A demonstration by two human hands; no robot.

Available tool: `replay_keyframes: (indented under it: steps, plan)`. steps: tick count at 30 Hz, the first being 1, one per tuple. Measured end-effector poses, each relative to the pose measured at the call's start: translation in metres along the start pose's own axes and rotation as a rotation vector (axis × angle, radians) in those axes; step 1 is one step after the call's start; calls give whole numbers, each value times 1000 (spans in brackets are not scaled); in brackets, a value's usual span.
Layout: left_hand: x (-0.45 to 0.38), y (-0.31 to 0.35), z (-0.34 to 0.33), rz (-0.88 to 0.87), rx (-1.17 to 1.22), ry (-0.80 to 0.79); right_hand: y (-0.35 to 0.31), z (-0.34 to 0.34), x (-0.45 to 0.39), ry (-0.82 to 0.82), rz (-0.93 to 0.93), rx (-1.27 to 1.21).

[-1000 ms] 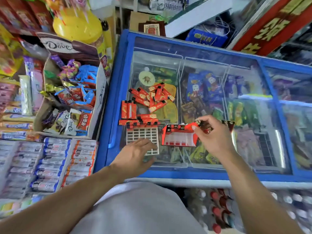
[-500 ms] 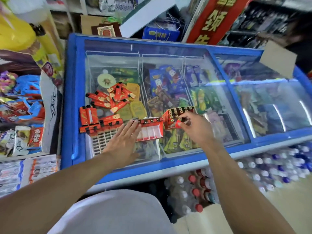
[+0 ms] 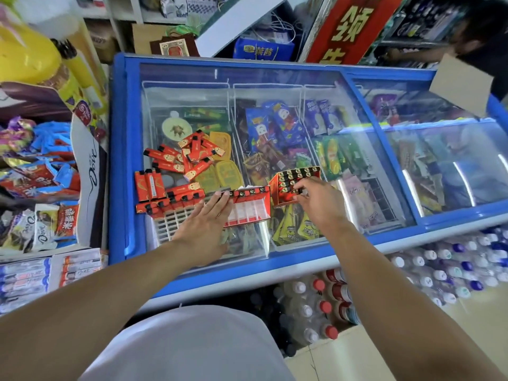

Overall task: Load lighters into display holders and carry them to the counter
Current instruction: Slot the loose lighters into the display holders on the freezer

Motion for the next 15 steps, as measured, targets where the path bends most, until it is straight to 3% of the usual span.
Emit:
replay_keyframes:
  steps: [15]
  plan:
    - [2,1,5,-20,96,17,2,8,-3,101,-37,-42]
Point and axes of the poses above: each hand's wrist, its own x-axis away from the middle knuckle, its own z-axis out of the back of the hand, y = z × x, the point moved 9 cm from there along -x, towards the middle knuckle, and after that the axes turned 3 degrees about -z, right-handed, at the moved point
